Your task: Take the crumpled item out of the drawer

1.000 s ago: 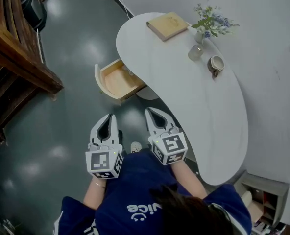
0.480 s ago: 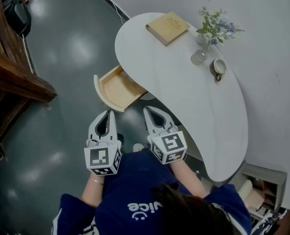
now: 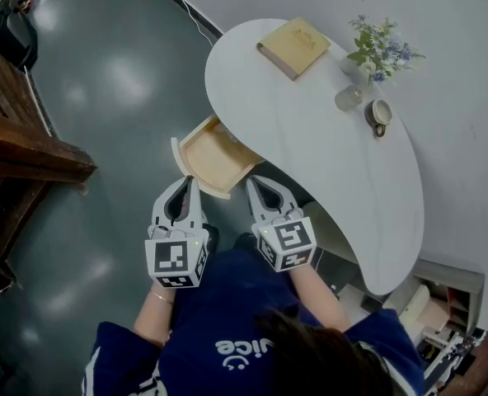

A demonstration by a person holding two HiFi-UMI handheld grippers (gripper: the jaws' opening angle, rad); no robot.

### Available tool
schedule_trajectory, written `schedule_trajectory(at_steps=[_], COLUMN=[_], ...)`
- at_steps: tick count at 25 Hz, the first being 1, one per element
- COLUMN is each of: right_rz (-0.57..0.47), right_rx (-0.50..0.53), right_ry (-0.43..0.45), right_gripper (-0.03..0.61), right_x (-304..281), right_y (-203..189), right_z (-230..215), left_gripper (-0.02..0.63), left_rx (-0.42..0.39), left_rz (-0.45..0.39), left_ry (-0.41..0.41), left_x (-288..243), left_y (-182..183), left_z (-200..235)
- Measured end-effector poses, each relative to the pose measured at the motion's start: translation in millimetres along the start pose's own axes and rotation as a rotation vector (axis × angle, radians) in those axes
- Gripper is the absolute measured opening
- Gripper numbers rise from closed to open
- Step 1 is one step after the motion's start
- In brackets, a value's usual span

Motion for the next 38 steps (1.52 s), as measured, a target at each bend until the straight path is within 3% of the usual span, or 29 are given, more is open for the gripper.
schedule_trajectory(at_steps=[4,15,20,30,34,38], right_rz=[0.036,0.141,0.196,0.321,0.334,0.359], right_rx=[-0.019,0.016,0.03,0.194,0.205,0.308], right_ry=[-0.028,-0.009,0.012,0.061,0.056,0.055], right_gripper=[0.008,0.008,0.032,0.094,0.127,0.138], right_x=[-14.2,-59.3,-85.1,-132.9,-153.0,-175.1], right_y=[-6.7,-18.0,-32.4,-69.9,-83.9,-96.8], right_z=[-0.6,-8.7,-13.4,-19.6,-24.2,-26.7], left_gripper=[0.005,0.005,0.005,0.005,0.005,0.005], left_rx=[-0.005,0.057,0.07,0.121,0.126,0.127], left_rz=[0.013,0.059,0.04,0.056,0.097,0.102], left_ry=[-0.018,0.04,0.068,0.171,0.142,0.143], left_x=[-10.7,-30.5,-45.6,-53.8,-59.8,-66.9], left_y=[-1.6,-16.5,-16.9,-50.9,-69.6,-80.1], left_z=[16.9,38.3,46.6,74.7,72.3,78.6])
Point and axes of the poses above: the fingertips, and each gripper's own axes: x backward along the fingers, z to its left, y out of its top, the point moved 3 cm from there along x, backward along the fingers, and after that the axes turned 6 degrees about y, right-handed, at the moved point
